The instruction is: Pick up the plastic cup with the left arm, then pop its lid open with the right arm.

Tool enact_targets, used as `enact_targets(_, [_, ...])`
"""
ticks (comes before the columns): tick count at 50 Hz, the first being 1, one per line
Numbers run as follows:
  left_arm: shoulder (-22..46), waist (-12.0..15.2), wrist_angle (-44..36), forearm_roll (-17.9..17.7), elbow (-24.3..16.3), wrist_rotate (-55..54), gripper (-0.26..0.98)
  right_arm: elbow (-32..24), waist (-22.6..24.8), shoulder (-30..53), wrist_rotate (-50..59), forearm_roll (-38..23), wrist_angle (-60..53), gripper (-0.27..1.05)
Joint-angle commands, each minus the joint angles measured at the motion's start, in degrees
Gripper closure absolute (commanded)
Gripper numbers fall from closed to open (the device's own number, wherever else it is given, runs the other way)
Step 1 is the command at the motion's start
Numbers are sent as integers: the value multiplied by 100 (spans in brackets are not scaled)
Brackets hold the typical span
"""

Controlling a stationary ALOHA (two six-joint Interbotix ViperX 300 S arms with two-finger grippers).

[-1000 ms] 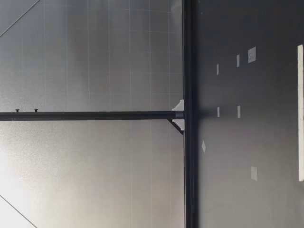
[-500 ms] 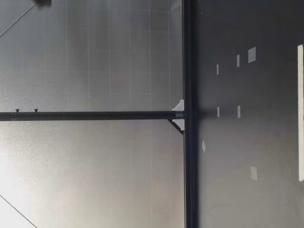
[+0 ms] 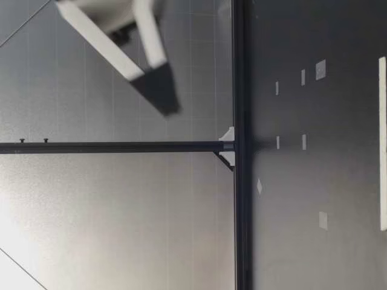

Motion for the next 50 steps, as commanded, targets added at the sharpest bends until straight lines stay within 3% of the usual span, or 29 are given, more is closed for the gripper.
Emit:
enact_targets(1, [325,-88,-264,0,-79,-9,20,-141,114,185,35,-18,-352,85])
enact_targets(14, [1538,-149,-844,0,-167,-18,19,-255,343,809,167,-9,-677,85])
enact_targets(27, [2558,-431,-1002,9,-466,-26,16,-554,466,1415,510,-18,-712,85])
enact_targets(50, [3621,-773,-1081,0,-844,-229,16,-1090,545,2241,765,-18,-703,85])
